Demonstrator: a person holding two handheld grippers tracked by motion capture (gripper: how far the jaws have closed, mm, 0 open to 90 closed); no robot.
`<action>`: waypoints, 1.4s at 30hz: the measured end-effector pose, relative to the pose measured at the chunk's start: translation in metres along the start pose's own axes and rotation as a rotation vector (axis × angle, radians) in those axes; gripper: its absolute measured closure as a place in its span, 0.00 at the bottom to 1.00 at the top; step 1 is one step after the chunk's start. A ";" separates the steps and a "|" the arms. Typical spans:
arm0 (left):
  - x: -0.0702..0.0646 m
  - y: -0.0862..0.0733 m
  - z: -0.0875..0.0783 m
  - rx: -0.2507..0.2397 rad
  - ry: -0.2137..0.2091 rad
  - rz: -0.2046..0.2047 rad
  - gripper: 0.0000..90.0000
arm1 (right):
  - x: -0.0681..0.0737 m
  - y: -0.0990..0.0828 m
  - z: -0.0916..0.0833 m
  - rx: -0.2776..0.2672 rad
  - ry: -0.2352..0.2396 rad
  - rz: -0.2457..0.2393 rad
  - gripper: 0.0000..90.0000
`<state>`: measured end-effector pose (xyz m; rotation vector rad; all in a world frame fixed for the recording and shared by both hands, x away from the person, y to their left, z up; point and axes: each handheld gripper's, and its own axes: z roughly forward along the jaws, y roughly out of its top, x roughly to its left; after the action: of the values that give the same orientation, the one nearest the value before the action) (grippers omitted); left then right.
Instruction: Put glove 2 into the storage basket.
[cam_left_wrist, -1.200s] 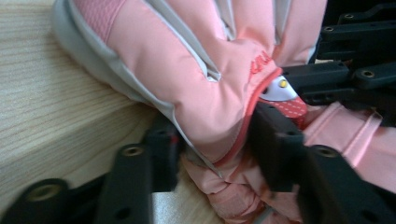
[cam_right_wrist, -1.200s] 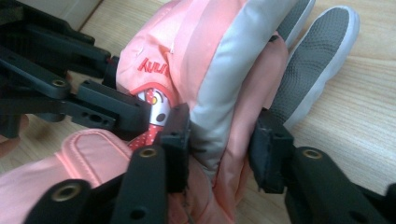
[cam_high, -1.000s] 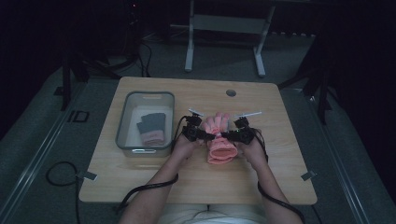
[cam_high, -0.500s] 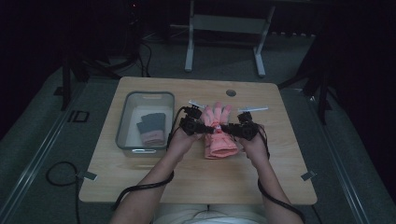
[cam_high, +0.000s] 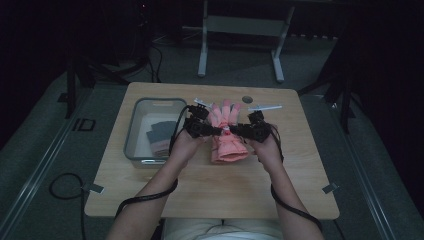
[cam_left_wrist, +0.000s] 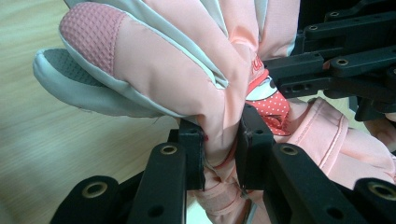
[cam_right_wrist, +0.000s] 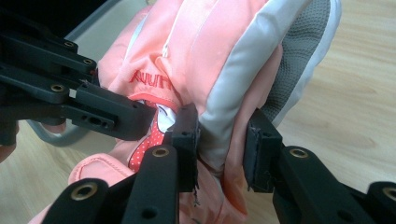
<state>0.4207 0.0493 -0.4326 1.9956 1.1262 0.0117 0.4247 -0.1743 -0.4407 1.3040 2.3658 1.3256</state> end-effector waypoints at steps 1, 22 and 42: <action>0.001 0.001 -0.005 -0.002 0.010 0.002 0.83 | 0.002 0.003 0.001 0.000 0.004 -0.004 0.77; 0.034 -0.001 -0.074 -0.053 0.103 -0.050 0.83 | 0.059 0.053 0.034 -0.010 0.051 -0.084 0.77; 0.075 -0.025 -0.128 -0.079 0.184 -0.130 0.83 | 0.111 0.080 0.084 0.018 0.116 -0.138 0.77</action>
<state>0.4001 0.1925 -0.3922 1.8771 1.3503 0.1721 0.4467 -0.0207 -0.4011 1.0729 2.4983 1.3770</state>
